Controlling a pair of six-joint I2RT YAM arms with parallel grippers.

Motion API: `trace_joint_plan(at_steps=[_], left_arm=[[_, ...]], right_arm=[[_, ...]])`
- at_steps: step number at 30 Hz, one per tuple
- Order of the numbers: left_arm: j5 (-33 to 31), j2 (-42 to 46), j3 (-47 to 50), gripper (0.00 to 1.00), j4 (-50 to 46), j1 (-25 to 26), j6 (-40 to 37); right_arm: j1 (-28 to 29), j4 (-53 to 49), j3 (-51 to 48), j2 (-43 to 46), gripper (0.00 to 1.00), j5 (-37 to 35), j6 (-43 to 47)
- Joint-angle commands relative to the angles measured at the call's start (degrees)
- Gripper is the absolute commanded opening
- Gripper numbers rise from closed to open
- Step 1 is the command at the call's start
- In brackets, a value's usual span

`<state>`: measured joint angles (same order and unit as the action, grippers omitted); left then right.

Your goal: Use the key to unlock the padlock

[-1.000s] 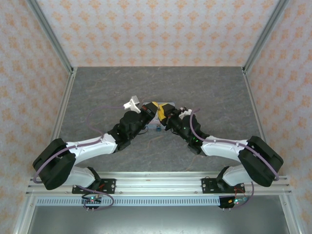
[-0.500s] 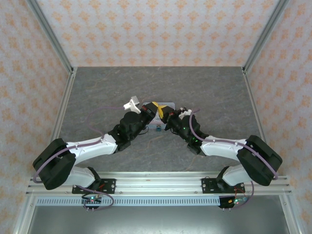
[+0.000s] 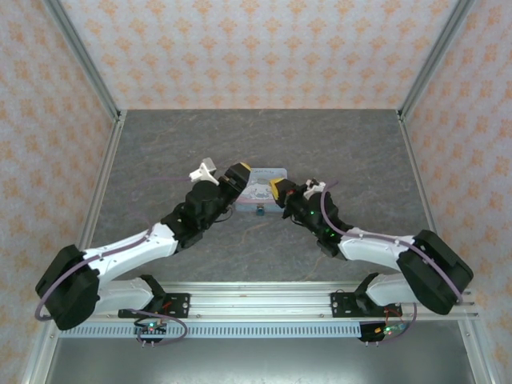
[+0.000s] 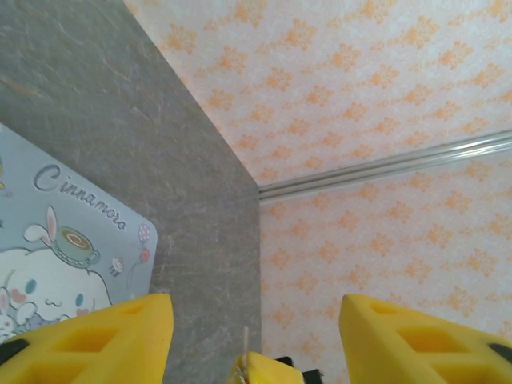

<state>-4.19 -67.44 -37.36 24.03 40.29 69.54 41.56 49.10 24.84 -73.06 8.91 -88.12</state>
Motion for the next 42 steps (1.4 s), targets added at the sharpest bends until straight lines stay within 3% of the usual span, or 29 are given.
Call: trace_joint_plan(at_steps=[1, 7, 12, 15, 30, 42], left_arm=[[6.3, 1.3, -3.0, 0.59, -9.1, -2.3, -2.8], [18.4, -1.9, -6.5, 0.54, -11.4, -3.8, -4.5], [23.8, -6.9, -6.0, 0.46, -3.8, -3.7, 1.1], [24.0, -9.0, -5.2, 0.42, 1.2, -3.5, 4.0], [18.0, -12.3, -3.7, 0.29, 8.1, 1.1, 7.4], [14.8, -13.7, -2.3, 0.28, 8.2, 2.1, 8.5]], right_arm=[[-2.5, -3.0, -1.5, 4.8, 0.0, 6.9, 11.1], [-3.8, -11.2, -0.6, 12.8, 0.0, 14.4, 32.8], [-3.8, -15.1, -0.2, 15.3, 0.0, 14.8, 41.2], [-3.9, -14.5, -0.4, 14.4, 0.0, 13.8, 40.9], [-3.8, -2.0, -3.8, 7.9, 0.0, 6.3, 30.6], [-3.9, 2.6, -5.2, 6.9, 0.0, 3.6, 26.7]])
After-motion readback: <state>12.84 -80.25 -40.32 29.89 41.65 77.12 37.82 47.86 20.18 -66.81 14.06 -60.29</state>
